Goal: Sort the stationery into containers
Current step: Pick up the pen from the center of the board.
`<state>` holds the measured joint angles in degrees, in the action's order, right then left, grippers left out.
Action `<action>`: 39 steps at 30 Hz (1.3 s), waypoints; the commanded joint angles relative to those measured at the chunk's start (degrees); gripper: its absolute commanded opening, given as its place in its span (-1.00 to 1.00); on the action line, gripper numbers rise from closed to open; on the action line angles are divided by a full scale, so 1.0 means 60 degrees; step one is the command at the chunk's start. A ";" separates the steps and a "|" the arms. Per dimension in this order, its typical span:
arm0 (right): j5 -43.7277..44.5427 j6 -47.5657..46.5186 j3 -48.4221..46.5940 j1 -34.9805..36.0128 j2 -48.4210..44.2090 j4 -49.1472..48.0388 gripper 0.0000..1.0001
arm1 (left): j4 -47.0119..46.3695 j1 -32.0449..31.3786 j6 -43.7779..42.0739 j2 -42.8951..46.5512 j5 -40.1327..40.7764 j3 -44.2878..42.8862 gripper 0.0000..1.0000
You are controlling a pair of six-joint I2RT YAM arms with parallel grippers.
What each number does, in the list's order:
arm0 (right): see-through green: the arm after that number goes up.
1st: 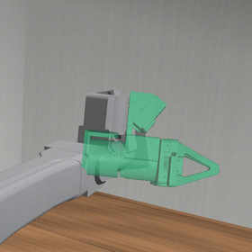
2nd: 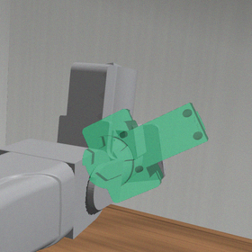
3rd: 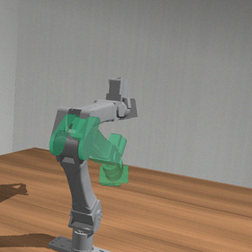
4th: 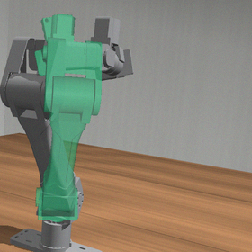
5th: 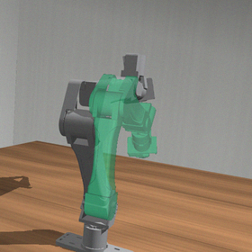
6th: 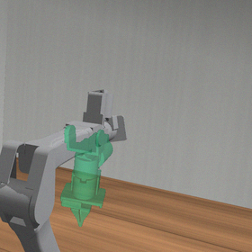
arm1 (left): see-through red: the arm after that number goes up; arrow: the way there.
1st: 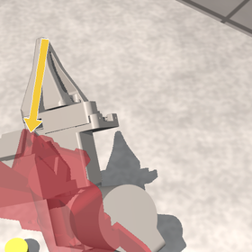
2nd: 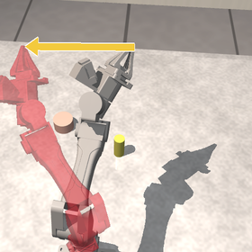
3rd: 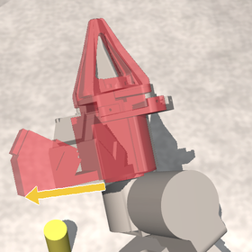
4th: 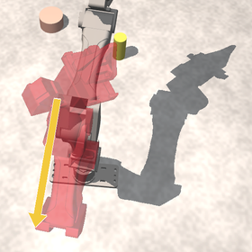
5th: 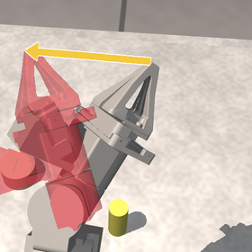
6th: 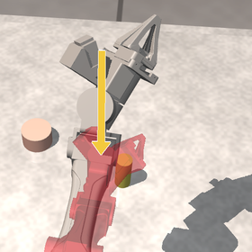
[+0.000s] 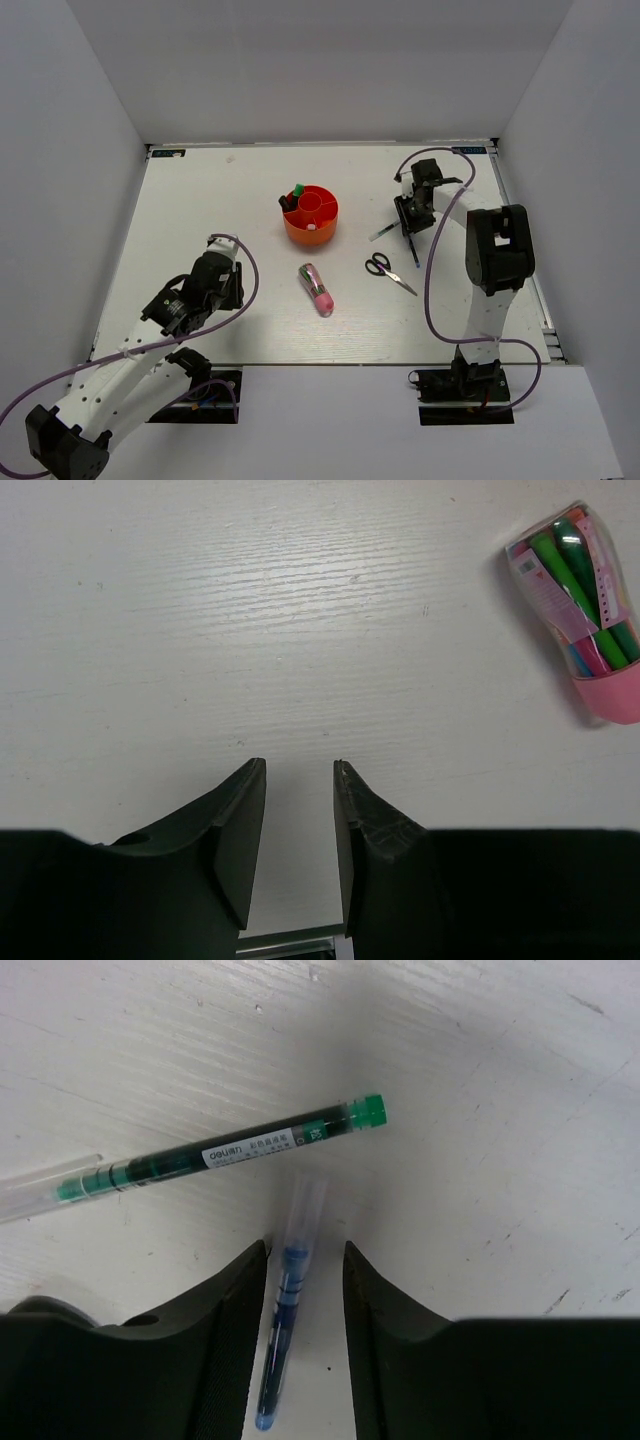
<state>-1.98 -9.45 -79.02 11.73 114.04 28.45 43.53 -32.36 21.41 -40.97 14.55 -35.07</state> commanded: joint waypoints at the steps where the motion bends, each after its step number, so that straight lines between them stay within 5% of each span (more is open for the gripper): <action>1: 0.0271 0.0009 -0.0174 0.0081 0.0344 0.0209 -0.21 | 0.0084 0.0061 -0.0096 0.0192 0.0168 0.0088 -0.11; 11: 0.1252 -0.0475 0.0455 0.0111 0.0373 0.0386 -1.00 | 0.0070 0.0061 -0.0082 0.0222 0.0212 0.0103 -0.11; 19: -0.0049 -0.0563 0.0310 0.0038 -0.0355 0.0912 -1.00 | 0.0070 0.0076 -0.0053 0.0339 0.0139 0.0161 -0.14; 29: -0.5026 -0.0271 -0.2818 0.0505 -0.0947 0.1998 -1.00 | -0.0164 0.0061 -0.0213 0.0383 -0.0051 0.0249 -0.14; 32: -0.6098 0.0343 -0.3452 0.0726 -0.0596 0.0931 -1.00 | -0.0267 0.0047 -0.0301 0.0485 -0.0110 0.0293 -0.14; 36: -0.7826 0.2245 -0.3060 0.0945 -0.0186 -0.3509 -1.00 | -0.0414 0.0076 -0.0389 0.0500 -0.0169 0.0395 -0.14; 39: -0.8268 0.3518 -0.4049 0.1019 0.0675 -0.5361 -1.00 | -0.0458 0.0076 -0.0448 0.0471 -0.0154 0.0425 -0.14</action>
<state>-43.83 1.34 -98.32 17.74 112.84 15.11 42.13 -32.32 19.70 -38.63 14.11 -32.93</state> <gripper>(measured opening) 0.049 0.434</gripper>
